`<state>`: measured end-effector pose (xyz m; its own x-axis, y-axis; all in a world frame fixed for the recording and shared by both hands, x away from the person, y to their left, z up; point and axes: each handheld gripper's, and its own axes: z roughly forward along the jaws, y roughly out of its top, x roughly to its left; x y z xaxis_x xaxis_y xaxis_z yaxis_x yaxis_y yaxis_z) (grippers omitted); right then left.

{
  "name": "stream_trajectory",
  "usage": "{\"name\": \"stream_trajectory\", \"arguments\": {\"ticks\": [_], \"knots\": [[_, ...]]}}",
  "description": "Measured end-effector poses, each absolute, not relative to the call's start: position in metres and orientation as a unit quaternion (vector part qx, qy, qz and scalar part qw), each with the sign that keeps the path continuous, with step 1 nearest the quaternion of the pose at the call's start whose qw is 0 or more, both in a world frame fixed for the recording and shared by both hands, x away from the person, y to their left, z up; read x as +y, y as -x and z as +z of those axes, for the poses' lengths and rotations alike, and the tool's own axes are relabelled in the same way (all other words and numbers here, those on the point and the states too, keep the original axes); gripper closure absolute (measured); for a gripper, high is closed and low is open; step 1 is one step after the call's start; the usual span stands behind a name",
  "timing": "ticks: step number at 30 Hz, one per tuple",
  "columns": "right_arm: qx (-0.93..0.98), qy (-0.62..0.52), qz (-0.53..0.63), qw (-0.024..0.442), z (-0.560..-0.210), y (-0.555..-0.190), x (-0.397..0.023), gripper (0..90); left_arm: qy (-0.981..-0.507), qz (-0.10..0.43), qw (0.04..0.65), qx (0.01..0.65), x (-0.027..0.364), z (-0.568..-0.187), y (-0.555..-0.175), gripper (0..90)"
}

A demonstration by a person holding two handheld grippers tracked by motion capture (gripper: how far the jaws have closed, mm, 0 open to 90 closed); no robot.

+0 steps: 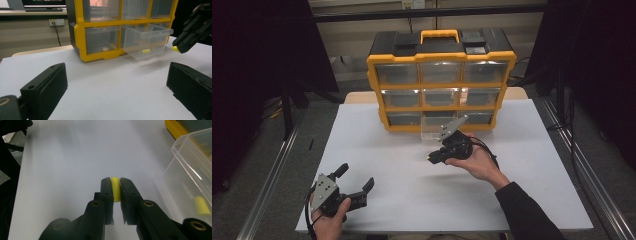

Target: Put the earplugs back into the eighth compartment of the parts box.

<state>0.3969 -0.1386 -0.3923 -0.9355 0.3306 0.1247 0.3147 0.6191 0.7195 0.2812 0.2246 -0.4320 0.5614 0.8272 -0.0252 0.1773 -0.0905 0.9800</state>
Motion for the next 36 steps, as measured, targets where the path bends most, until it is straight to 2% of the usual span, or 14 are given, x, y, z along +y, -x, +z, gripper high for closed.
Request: {"name": "stream_trajectory", "arguments": {"ticks": [20, 36], "knots": [[0.883, -0.182, 0.431, 0.044, -0.358, -0.389, -0.151, 80.6, -0.681, 0.287, 0.562, 0.371, 0.223, -0.433, -0.282, 3.4], [0.883, -0.191, 0.422, 0.073, -0.331, -0.400, -0.157, 80.4, -0.682, 0.292, 0.560, 0.367, 0.224, -0.432, -0.282, 3.4]]}}
